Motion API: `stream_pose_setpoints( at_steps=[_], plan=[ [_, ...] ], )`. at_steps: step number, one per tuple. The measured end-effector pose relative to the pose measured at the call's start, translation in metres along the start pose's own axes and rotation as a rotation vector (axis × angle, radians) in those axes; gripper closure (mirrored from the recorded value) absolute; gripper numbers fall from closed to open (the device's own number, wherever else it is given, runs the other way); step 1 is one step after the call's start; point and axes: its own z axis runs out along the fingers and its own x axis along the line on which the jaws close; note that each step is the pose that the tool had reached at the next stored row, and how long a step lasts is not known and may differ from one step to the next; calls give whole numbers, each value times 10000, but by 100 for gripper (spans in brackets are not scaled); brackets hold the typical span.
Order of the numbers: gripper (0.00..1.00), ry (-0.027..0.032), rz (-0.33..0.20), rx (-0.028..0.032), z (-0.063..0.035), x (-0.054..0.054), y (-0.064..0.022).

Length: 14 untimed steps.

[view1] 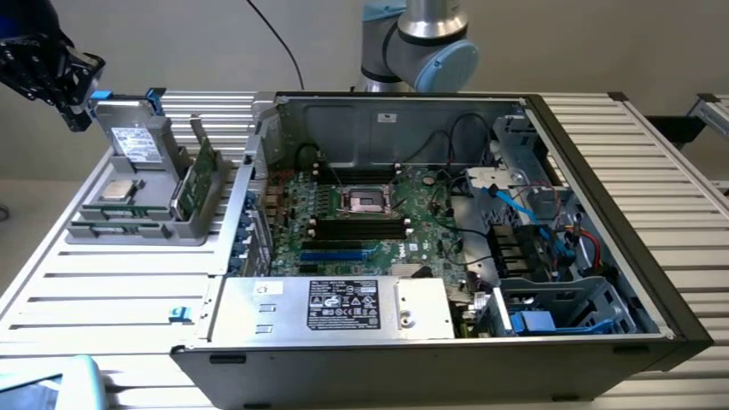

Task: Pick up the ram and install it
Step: 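Pick up the ram and move it above insertion slot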

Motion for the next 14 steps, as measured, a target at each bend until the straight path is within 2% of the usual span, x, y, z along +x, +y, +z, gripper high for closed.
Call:
stream_pose_setpoints(
  at_steps=[6,14],
  plan=[
    [89,3,-141,5,1,2,6],
    [89,62,-1528,52,2,1,10]
  ],
)
